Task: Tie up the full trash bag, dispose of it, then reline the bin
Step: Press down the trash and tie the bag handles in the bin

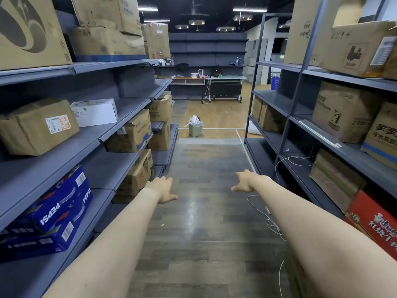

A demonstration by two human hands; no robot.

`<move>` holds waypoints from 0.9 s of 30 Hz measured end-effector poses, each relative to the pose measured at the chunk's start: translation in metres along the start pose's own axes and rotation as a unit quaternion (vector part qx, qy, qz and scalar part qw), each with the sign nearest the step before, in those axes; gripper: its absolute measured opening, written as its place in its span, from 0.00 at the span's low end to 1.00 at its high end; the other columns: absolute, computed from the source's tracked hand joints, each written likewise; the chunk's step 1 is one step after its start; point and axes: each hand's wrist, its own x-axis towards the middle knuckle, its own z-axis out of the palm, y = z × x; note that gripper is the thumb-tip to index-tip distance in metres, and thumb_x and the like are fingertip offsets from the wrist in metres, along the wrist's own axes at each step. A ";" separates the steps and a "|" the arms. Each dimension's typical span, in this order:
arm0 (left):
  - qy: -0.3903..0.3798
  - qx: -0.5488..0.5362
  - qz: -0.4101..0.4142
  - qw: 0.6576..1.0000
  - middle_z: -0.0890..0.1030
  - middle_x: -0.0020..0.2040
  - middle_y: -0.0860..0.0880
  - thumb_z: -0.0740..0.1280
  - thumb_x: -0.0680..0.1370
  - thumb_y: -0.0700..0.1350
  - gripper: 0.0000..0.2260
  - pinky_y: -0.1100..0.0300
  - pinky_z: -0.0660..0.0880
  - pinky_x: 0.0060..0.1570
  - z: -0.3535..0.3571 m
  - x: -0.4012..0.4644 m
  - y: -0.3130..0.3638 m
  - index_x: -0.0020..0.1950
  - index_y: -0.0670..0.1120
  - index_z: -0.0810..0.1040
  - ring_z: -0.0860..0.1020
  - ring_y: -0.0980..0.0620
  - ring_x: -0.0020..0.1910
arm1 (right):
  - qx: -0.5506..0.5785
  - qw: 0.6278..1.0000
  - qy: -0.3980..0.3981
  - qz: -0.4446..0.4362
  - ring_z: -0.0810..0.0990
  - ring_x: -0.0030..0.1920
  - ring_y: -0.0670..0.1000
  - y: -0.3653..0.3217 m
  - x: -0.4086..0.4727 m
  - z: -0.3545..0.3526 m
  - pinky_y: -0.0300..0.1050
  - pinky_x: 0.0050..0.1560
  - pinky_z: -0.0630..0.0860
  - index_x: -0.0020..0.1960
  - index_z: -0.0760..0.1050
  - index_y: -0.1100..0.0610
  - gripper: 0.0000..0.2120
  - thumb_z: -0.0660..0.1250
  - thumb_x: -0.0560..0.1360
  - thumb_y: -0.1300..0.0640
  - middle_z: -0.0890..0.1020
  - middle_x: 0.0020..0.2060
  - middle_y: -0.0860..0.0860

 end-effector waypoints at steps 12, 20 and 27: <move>-0.018 0.016 0.019 1.000 0.69 0.67 0.42 0.61 0.78 0.57 0.27 0.49 0.69 0.61 -0.006 0.072 -0.013 0.71 0.43 0.62 0.68 0.42 0.66 | -0.011 1.000 -0.013 0.023 0.65 0.71 0.61 -0.004 0.068 -0.004 0.55 0.68 0.67 0.76 0.55 0.56 0.32 0.60 0.77 0.43 0.59 0.73 0.58; -0.020 0.012 0.008 1.000 0.69 0.68 0.42 0.61 0.78 0.58 0.29 0.48 0.70 0.63 -0.016 0.157 -0.014 0.72 0.43 0.61 0.68 0.42 0.67 | 0.002 1.000 -0.015 0.003 0.62 0.73 0.60 0.010 0.153 -0.028 0.55 0.69 0.66 0.77 0.50 0.56 0.34 0.60 0.78 0.45 0.56 0.75 0.57; 0.005 -0.036 0.028 0.999 0.64 0.73 0.42 0.63 0.77 0.59 0.36 0.47 0.67 0.67 -0.049 0.261 0.009 0.77 0.45 0.51 0.65 0.42 0.71 | 0.038 0.999 0.007 -0.034 0.60 0.74 0.59 0.039 0.250 -0.073 0.54 0.71 0.64 0.78 0.45 0.53 0.37 0.60 0.78 0.45 0.54 0.76 0.56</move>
